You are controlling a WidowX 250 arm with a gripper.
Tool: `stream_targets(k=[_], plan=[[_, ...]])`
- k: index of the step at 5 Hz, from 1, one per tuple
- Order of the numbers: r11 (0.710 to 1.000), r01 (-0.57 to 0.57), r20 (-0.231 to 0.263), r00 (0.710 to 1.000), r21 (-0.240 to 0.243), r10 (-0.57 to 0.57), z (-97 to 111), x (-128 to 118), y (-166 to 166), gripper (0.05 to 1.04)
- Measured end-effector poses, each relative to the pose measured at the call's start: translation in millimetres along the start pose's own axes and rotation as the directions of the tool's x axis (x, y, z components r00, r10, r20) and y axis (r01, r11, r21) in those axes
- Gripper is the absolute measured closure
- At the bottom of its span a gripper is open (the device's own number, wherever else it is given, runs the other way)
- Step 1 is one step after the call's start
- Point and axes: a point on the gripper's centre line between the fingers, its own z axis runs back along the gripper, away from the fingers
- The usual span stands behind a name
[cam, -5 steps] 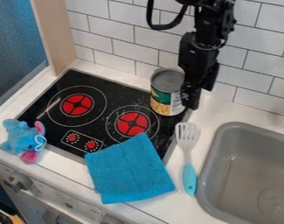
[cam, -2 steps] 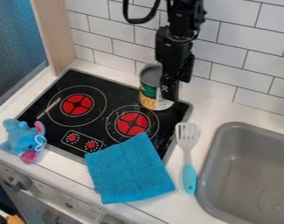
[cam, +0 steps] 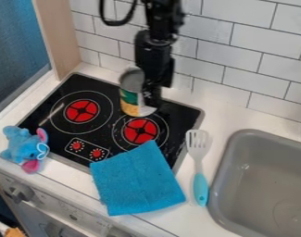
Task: Moved the can to the left side of the stove
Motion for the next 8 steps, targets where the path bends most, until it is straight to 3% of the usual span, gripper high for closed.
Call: stream_targets(k=[1, 2, 5, 6, 7, 8], plan=[[0.995, -0.102, 0.022, 0.995, -0.01, 0.102, 5, 40, 8, 0.084], [0.988, -0.151, 0.062, 0.986, -0.029, 0.153, 9, 62, 13, 0.084], [0.951, -0.31, 0.199, 0.932, 0.005, 0.302, 1, 143, 36, 0.084], [0.944, -0.329, 0.186, 0.929, 0.025, 0.319, -1, 149, 42, 0.084], [0.95, -0.309, 0.142, 0.943, 0.051, 0.3, 4, 141, 44, 0.084], [0.966, -0.258, 0.081, 0.964, 0.031, 0.255, 17, 124, 37, 0.084]])
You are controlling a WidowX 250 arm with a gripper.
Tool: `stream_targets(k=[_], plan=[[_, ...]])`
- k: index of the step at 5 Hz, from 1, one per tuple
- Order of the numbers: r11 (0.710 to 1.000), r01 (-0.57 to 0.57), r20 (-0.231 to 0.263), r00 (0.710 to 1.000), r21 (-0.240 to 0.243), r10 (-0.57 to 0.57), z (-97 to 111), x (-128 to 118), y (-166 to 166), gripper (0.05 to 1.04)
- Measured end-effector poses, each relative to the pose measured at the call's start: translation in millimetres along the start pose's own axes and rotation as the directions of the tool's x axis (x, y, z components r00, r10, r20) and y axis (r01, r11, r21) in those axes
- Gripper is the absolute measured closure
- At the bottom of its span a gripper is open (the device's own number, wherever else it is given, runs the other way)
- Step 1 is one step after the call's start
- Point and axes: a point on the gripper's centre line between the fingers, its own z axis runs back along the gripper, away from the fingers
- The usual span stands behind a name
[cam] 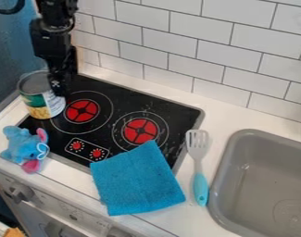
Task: Moved the can to the left side of the stove
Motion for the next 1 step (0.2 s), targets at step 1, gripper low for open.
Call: stream_targets(k=[1], plan=[[0.998, 0.054, -0.026, 0.998, -0.04, -0.055, 35.3, -11.5, -0.9, 0.084]])
